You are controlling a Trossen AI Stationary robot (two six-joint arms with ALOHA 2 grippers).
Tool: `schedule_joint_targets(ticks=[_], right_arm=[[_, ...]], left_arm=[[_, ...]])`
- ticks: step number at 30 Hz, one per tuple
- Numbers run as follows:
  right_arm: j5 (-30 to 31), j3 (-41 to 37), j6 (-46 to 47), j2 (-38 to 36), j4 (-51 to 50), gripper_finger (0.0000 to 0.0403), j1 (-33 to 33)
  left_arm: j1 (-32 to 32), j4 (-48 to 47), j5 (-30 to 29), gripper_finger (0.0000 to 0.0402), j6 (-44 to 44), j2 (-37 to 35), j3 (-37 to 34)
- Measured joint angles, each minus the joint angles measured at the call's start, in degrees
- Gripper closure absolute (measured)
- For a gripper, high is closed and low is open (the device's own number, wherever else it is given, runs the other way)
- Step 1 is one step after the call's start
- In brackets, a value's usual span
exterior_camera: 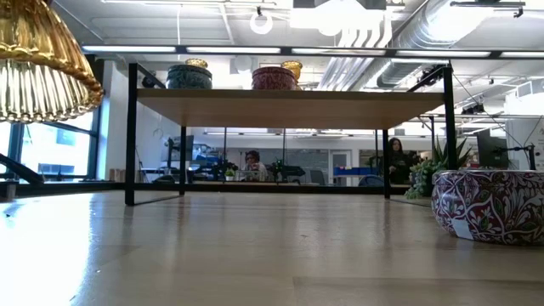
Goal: Pick & Place candle stick holders
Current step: Put the yellow glass candle holder on the shelf aligned with the other glass candle holder
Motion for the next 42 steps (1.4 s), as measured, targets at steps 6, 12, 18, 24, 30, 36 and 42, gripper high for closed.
schedule_joint_targets(ticks=[6, 12, 18, 24, 30, 36, 42], right_arm=[[0.0, 0.0, 0.0, 0.0, 0.0, 0.0112, 0.0], [0.0, 0.0, -0.1, 0.0, 0.0, 0.0112, 0.0], [0.0, 0.0, 0.1, 0.0, 0.0, 0.0112, 0.0], [0.0, 0.0, 0.1, 0.0, 0.0, 0.0111, 0.0], [0.0, 0.0, 0.1, 0.0, 0.0, 0.0111, 0.0], [0.0, 0.0, 0.0, 0.0, 0.0, 0.0111, 0.0], [0.0, 0.0, 0.1, 0.0, 0.0, 0.0111, 0.0]], left_arm=[[0.0, 0.2, -0.2, 0.0231, 0.0, 0.0, 0.0], [0.0, 1.1, -0.4, 0.0231, 0.5, 0.0, 0.0], [0.0, 1.1, -0.7, 0.0231, 1.6, 0.0, 0.0], [0.0, 1.1, -0.4, 0.0231, 1.9, 0.0, 0.0], [0.0, 1.2, -0.4, 0.0231, 1.6, 0.0, 0.0], [0.0, 1.2, -0.4, 0.0231, 1.6, 0.0, 0.0], [0.0, 1.1, -0.2, 0.0231, 2.1, 0.0, 0.0]])
